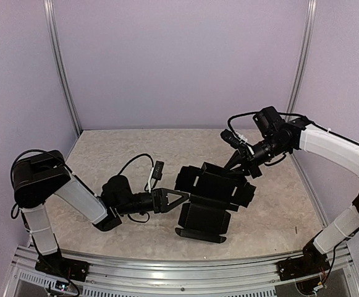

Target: Fold the paper box

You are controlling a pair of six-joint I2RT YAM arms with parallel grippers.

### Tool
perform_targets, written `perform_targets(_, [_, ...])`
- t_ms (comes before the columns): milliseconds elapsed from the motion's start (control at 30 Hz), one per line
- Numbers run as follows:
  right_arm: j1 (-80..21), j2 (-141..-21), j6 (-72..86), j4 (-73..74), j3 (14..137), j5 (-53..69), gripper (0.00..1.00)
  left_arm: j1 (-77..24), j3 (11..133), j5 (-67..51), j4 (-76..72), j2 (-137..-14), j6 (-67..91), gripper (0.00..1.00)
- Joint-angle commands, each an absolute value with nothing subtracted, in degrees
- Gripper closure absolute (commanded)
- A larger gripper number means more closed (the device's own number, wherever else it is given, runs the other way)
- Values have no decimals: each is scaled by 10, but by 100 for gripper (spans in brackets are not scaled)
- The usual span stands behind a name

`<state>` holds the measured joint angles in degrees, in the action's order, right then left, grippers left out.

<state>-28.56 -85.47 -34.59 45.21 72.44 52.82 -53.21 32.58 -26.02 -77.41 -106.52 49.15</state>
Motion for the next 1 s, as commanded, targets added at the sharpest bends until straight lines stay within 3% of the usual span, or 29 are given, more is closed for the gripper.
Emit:
perform_targets(0, [-281,-833,-338,438,710,512,100,-539,331,-258,-948,-1056,495,45])
perform_targets(467, [-280,-830,-328,443,723,550,100,-545,359,-271,-911,-1077,494,46])
perform_targets(700, [-279,-828,-325,457,734,596,100,-548,371,-278,-915,-1104,491,51])
perform_targets(967, [-274,-835,-330,450,725,576,100,-561,328,-267,-905,-1046,441,44])
